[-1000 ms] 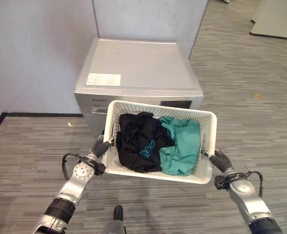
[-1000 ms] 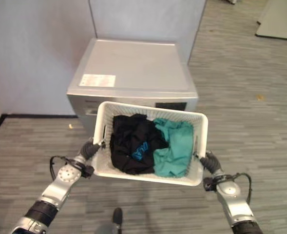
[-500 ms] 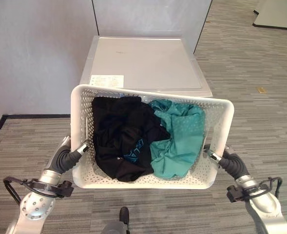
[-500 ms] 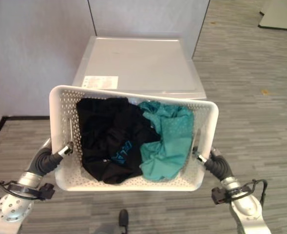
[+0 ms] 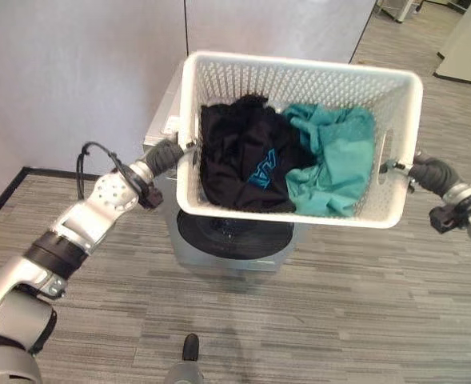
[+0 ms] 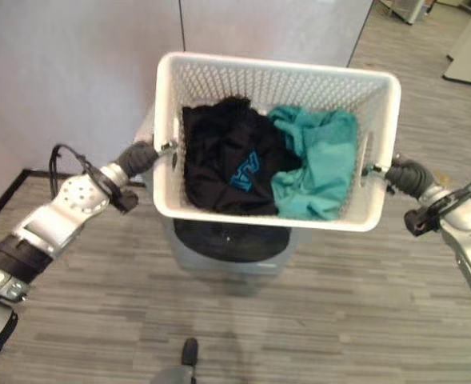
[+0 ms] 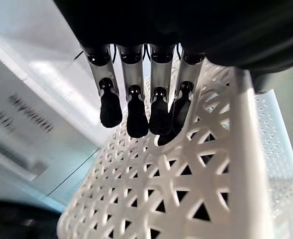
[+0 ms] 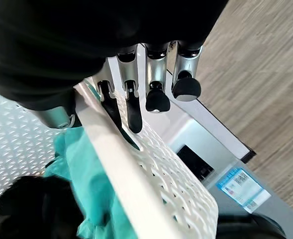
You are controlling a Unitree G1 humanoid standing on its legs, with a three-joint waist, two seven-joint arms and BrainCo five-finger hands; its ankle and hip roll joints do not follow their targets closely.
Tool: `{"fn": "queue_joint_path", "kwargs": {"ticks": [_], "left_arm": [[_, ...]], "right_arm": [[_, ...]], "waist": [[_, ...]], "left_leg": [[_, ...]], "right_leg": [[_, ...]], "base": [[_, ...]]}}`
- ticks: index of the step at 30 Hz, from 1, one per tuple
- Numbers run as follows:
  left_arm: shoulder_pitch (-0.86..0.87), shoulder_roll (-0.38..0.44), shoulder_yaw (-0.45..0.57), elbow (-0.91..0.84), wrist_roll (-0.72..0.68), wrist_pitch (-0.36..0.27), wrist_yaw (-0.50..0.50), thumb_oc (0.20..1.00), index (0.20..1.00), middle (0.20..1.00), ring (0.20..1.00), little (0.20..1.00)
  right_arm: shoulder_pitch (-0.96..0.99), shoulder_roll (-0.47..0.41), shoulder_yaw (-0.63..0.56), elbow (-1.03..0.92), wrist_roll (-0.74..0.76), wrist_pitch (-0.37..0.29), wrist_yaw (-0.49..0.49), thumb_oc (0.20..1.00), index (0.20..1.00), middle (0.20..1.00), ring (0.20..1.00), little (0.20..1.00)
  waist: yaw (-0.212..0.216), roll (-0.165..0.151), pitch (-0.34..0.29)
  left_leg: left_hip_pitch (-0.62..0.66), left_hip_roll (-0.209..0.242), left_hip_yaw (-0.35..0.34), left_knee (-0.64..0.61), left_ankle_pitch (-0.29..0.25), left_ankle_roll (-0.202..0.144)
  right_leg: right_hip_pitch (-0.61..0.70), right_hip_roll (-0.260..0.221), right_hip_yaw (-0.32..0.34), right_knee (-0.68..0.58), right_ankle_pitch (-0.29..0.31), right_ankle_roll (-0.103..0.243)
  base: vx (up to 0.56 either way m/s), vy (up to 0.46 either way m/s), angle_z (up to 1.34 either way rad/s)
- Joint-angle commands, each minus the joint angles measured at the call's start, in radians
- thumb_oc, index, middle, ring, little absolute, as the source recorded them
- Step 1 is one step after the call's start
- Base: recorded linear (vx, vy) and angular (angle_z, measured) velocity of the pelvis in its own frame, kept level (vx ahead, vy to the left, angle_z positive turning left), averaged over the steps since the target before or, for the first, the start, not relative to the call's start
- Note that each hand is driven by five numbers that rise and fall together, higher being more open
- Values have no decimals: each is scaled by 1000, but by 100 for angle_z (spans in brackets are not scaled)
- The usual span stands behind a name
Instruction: Grab the laundry basket,head to the washer,open it,put in the laundry and shut it.
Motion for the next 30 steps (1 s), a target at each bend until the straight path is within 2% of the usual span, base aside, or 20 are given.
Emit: {"fn": "queue_joint_path", "kwargs": {"ticks": [1, 2, 3, 5, 7, 8, 9, 10, 11, 12, 13, 14, 16, 17, 19, 20, 21, 22, 24, 30], "left_arm": [[-29, 110, 215, 156, -82, -18, 125, 200, 200, 200, 200, 200], [-95, 61, 180, 200, -83, -21, 137, 200, 200, 200, 200, 200], [-95, 62, 180, 201, -83, -22, 137, 200, 200, 200, 200, 200], [-91, 33, 177, 196, -74, -19, 140, 200, 200, 200, 200, 200], [-83, 26, 163, 173, -57, -15, 136, 200, 200, 200, 200, 200], [-89, 15, 152, 181, -46, -10, 135, 200, 200, 200, 200, 200], [-90, 4, 127, 194, -31, -3, 124, 200, 200, 200, 200, 200], [-91, 4, 127, 195, -31, -4, 124, 200, 200, 200, 200, 200], [-109, -21, 108, 219, -20, 8, 117, 200, 200, 200, 200, 200], [-129, -35, 104, 273, -15, 11, 109, 200, 200, 200, 200, 200], [-129, -35, 105, 275, -15, 10, 109, 200, 200, 200, 200, 200], [-131, -42, 106, 273, -17, 11, 106, 200, 200, 200, 200, 200], [-123, -59, 103, 271, -2, 13, 94, 200, 200, 200, 200, 200], [-120, -62, 97, 283, 6, 12, 91, 200, 200, 200, 200, 200], [-132, -65, 91, 313, 15, 7, 94, 200, 200, 200, 200, 200], [-136, -64, 95, 319, 9, -1, 102, 200, 200, 200, 200, 200], [-136, -64, 95, 320, 9, -1, 102, 200, 200, 200, 200, 200], [-137, -70, 99, 326, 9, -4, 111, 200, 200, 200, 200, 200], [-125, -87, 114, 324, 11, -7, 120, 200, 200, 200, 200, 200], [-155, -135, 82, 371, 30, -1, 120, 200, 200, 200, 200, 200]], "right_arm": [[-45, -106, -162, 169, 17, 26, -172, 200, 200, 200, 200, 200], [-155, -33, -92, 290, -2, 27, -193, 200, 200, 200, 200, 200], [-160, -32, -88, 293, -2, 26, -193, 200, 200, 200, 200, 200], [-193, 22, -58, 357, -31, 33, -195, 200, 200, 200, 200, 200], [-208, 58, -59, 411, -71, 45, -186, 200, 200, 200, 200, 200], [-229, 82, -45, 439, -89, 48, -179, 200, 200, 200, 200, 200], [-237, 124, -49, 475, -93, 55, -182, 200, 200, 200, 200, 200], [-237, 124, -48, 475, -93, 54, -182, 200, 200, 200, 200, 200], [-270, 145, -37, 515, -109, 67, -177, 200, 200, 200, 200, 200], [-317, 161, -17, 545, -121, 61, -176, 200, 200, 200, 200, 200], [-321, 162, -14, 547, -121, 60, -175, 200, 200, 200, 200, 200], [-333, 169, -8, 551, -124, 60, -177, 200, 200, 200, 200, 200], [-324, 164, -16, 556, -127, 66, -172, 200, 200, 200, 200, 200], [-326, 164, -18, 566, -135, 72, -168, 200, 200, 200, 200, 200], [-338, 164, -15, 599, -147, 74, -163, 200, 200, 200, 200, 200], [-342, 155, -12, 597, -147, 76, -160, 200, 200, 200, 200, 200], [-342, 155, -12, 597, -147, 76, -160, 200, 200, 200, 200, 200], [-327, 142, -11, 578, -145, 84, -155, 200, 200, 200, 200, 200], [-300, 135, -18, 573, -132, 76, -150, 200, 200, 200, 200, 200], [-285, 141, 23, 612, -154, 86, -126, 200, 200, 200, 200, 200]], "waist": [[63, -7, -13], [87, -11, -33], [87, -13, -33], [110, 4, -55], [118, 7, -74], [118, 7, -81], [112, 12, -78], [114, 12, -80], [90, 38, -57], [70, 76, -40], [73, 74, -39], [70, 85, -34], [63, 90, -33], [57, 91, -36], [51, 89, -37], [41, 83, -35], [44, 84, -33], [38, 70, -34], [43, 47, -67], [33, 30, -105]], "left_leg": [[-13, 105, 94, 228, -91, 19], [-41, 98, 161, 69, -112, 31], [-38, 95, 164, 63, -110, 32], [-1, 73, 179, -67, -110, 40], [25, 40, 159, -79, -114, 64], [30, 20, 153, -61, -134, 81], [78, -16, 156, -53, -176, 122], [76, -16, 159, -54, -174, 123], [134, -31, 165, -64, -194, 155], [171, -29, 166, -85, -202, 175], [172, -32, 170, -86, -202, 175], [201, -31, 177, -105, -205, 176], [231, -32, 181, -131, -209, 163], [254, -29, 187, -149, -221, 147], [282, -24, 181, -167, -229, 131], [293, -24, 175, -171, -232, 126], [295, -24, 178, -172, -232, 126], [301, -29, 173, -174, -236, 122], [324, -12, 177, -193, -230, 105], [346, 43, 132, -225, -219, 70]], "right_leg": [[-11, -56, 16, -48, 63, 55], [14, -61, 24, -88, 61, 73], [15, -63, 24, -89, 61, 74], [40, -69, 27, -84, 47, 97], [40, -88, 31, -40, 41, 113], [21, -106, 37, 27, 57, 127], [-31, -145, 68, 179, 160, 162], [-36, -146, 71, 181, 160, 163], [-122, -173, 111, 388, 258, 175], [-208, -173, 124, 521, 285, 180], [-214, -176, 129, 529, 282, 181], [-242, -205, 95, 519, 276, 173], [-252, -251, 19, 372, 255, 168], [-237, -282, -26, 179, 248, 175], [-226, -295, -24, 21, 299, 195], [-228, -285, 20, -9, 323, 207], [-227, -284, 22, -10, 325, 207], [-217, -264, 74, -31, 313, 207], [-188, -241, 58, -42, 317, 210], [-117, -169, 9, -121, 271, 183]], "base": [[302, 89, 45], [307, 86, 31], [325, 166, 21], [300, 246, 16], [304, 270, -1], [367, 375, -19], [285, 311, -35], [340, 433, -29], [249, 401, 3], [249, 397, 17], [192, 232, 23], [181, 72, -7], [289, -31, -25], [300, -183, -30], [244, -183, -12], [130, -95, 13], [129, -101, 14], [206, -138, 27], [246, -173, 23], [130, -154, 17]]}}
